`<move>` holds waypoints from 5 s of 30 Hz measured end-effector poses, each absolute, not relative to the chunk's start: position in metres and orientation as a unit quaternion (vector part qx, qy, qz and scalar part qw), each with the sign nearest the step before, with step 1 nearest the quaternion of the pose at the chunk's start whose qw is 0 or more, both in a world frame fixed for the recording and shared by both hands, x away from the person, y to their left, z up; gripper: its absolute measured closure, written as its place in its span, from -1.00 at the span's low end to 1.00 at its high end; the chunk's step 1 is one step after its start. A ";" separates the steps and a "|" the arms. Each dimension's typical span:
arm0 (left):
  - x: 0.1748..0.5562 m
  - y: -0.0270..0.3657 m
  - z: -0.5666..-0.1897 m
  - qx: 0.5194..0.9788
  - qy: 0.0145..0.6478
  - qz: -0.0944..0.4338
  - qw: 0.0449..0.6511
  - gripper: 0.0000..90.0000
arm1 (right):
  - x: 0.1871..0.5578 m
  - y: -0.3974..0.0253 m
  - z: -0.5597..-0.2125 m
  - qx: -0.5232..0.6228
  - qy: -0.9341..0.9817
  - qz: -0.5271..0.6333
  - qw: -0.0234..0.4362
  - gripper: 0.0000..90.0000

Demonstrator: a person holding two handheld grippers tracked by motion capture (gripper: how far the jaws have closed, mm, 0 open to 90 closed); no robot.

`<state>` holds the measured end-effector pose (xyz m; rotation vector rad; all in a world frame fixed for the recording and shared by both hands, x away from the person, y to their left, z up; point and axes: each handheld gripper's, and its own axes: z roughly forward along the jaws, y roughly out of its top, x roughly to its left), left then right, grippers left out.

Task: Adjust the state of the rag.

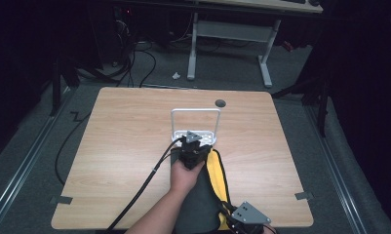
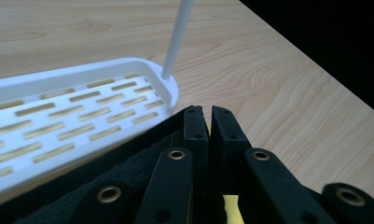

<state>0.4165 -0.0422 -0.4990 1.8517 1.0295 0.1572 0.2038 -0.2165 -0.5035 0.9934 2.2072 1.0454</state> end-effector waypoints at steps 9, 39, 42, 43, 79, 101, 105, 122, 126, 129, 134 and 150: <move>0.409 -0.048 -0.496 0.768 0.396 0.050 0.502 0.40 | 0.202 -0.221 -0.499 0.379 0.790 0.394 0.277 0.43; 0.299 0.082 -0.523 0.811 0.350 0.063 0.465 0.50 | 0.221 -0.227 -0.516 0.407 0.792 0.373 0.260 0.48; 0.304 0.083 -0.524 0.819 0.342 0.073 0.455 0.44 | 0.227 -0.232 -0.514 0.425 0.783 0.376 0.256 0.52; 0.306 0.084 -0.524 0.816 0.345 0.067 0.459 0.43 | 0.230 -0.234 -0.513 0.428 0.780 0.377 0.258 0.53; 0.280 0.096 -0.526 0.853 0.323 0.043 0.409 0.48 | 0.269 -0.206 -0.526 0.405 0.824 0.339 0.207 0.94; 0.384 0.073 -0.528 0.789 0.444 0.078 0.418 -0.16 | 0.269 -0.207 -0.529 0.398 0.823 0.347 0.211 0.92; 0.388 0.068 -0.530 0.784 0.451 0.079 0.419 -0.17 | 0.269 -0.207 -0.529 0.397 0.823 0.348 0.210 0.92; 0.382 0.071 -0.536 0.776 0.447 0.072 0.440 0.71 | 0.277 -0.207 -0.518 0.421 0.799 0.375 0.211 0.59; 0.382 0.071 -0.536 0.776 0.446 0.071 0.441 0.70 | 0.310 -0.200 -0.511 0.440 0.791 0.360 0.227 0.26; 0.382 0.071 -0.536 0.775 0.446 0.070 0.443 0.69 | 0.338 -0.198 -0.519 0.466 0.784 0.351 0.209 0.10; 0.382 0.072 -0.536 0.774 0.446 0.066 0.444 0.69 | 0.350 -0.196 -0.527 0.471 0.792 0.336 0.196 -0.07; 0.383 0.077 -0.534 0.766 0.462 0.055 0.444 0.58 | 0.341 -0.190 -0.528 0.472 0.789 0.354 0.169 0.66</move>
